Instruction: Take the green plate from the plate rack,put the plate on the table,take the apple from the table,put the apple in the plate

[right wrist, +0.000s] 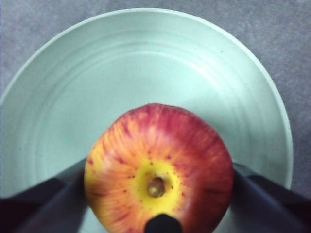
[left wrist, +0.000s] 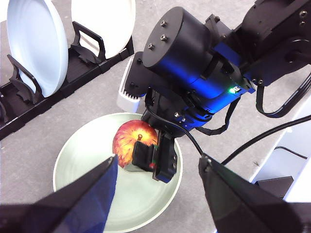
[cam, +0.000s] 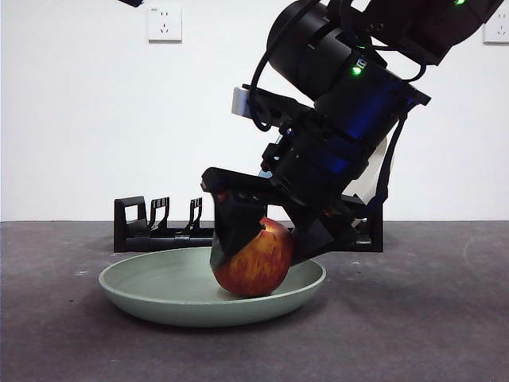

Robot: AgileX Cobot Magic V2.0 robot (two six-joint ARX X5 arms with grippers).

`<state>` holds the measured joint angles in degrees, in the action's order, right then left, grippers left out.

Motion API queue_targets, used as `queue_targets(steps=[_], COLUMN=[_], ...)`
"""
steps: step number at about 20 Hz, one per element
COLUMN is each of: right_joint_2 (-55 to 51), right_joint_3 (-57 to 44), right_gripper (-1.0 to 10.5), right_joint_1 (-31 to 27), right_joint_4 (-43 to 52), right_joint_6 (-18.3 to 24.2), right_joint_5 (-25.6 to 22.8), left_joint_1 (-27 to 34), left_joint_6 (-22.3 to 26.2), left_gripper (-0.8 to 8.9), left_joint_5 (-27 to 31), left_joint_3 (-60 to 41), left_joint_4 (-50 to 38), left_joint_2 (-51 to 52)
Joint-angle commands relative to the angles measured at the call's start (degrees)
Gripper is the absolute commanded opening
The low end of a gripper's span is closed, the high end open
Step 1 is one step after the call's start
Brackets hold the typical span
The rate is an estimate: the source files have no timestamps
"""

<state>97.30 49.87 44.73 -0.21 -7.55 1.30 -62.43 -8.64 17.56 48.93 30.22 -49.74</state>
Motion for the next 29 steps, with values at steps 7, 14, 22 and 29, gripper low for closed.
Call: queue_targets(steps=[7,14,22,29], right_joint_2=[-0.2,-16.0,-44.3,-56.8], right_joint_3=[0.0,0.0,0.0,0.0], right_gripper=[6.3,6.3,6.3,3.9], right_joint_1=[0.3,0.3,0.3,0.3], right_joint_4=[0.8,-12.7,-46.6,-57.0], right_joint_6=[-0.3,-0.3,-0.3,-0.6], right_joint_5=[-0.2,-0.2,6.3,6.3], left_joint_1=[-0.2,-0.2,-0.2,-0.2], left_joint_6=[-0.4,-0.4,-0.4,-0.4], left_gripper=[2.83,2.83,2.83,2.8], left_joint_5=[0.1,0.1,-0.1,-0.1], left_joint_3=[0.0,0.0,0.0,0.0], left_joint_4=[0.2,0.5,2.4,4.4], left_joint_2=[0.0,0.0,0.0,0.0])
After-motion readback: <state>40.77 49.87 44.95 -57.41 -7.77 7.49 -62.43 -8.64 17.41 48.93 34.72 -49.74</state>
